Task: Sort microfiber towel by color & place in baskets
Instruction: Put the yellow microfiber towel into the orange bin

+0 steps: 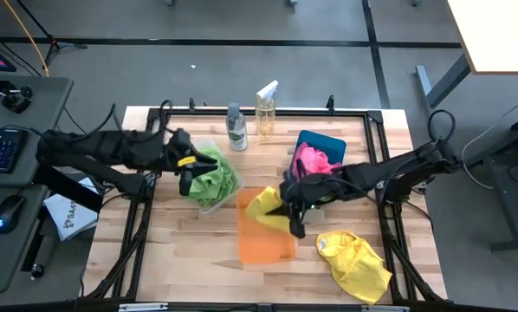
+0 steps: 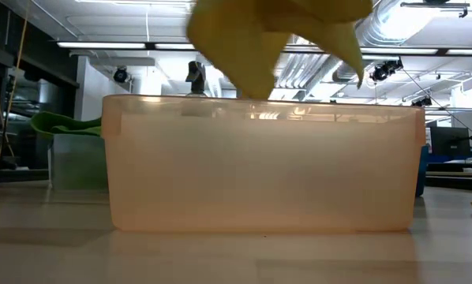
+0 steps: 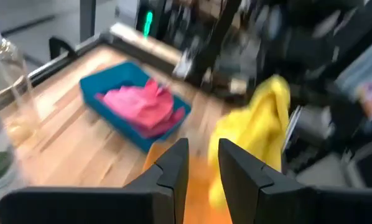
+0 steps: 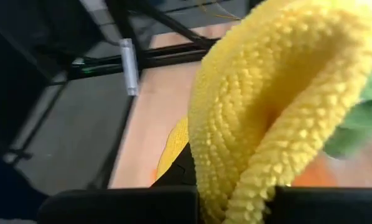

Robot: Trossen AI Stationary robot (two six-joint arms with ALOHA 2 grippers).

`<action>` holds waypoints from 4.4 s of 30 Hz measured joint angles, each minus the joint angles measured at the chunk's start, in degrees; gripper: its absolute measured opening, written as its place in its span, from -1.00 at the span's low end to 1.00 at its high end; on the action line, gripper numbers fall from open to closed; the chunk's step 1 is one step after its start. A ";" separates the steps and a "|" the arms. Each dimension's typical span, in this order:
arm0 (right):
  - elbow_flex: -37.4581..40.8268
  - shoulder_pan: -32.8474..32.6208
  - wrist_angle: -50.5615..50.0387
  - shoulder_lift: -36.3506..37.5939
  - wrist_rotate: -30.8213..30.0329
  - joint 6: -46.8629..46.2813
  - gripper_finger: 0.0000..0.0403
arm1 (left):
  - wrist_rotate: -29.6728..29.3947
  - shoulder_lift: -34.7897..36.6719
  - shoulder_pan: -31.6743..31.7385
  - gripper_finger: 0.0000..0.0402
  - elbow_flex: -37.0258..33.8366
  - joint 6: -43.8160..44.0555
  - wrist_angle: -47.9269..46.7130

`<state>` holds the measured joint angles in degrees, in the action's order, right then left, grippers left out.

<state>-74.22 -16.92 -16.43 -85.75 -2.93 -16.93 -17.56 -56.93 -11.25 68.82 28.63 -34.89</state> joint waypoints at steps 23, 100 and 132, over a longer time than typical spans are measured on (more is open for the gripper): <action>0.06 -0.67 -6.85 -14.52 -1.00 -4.49 -1.00 | -5.71 7.83 -9.51 -0.62 -19.49 8.69 30.14; 0.02 5.12 8.79 -27.50 -1.96 -6.60 -0.97 | -11.78 7.83 -9.42 -0.62 -19.43 4.56 29.82; 3.97 -19.09 -49.59 0.12 6.77 -34.36 0.08 | -11.78 7.82 -9.42 -0.62 -19.43 5.44 28.04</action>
<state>-70.24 -36.02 -66.03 -85.62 3.85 -51.28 -29.34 -49.11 -20.67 49.39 34.07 -6.85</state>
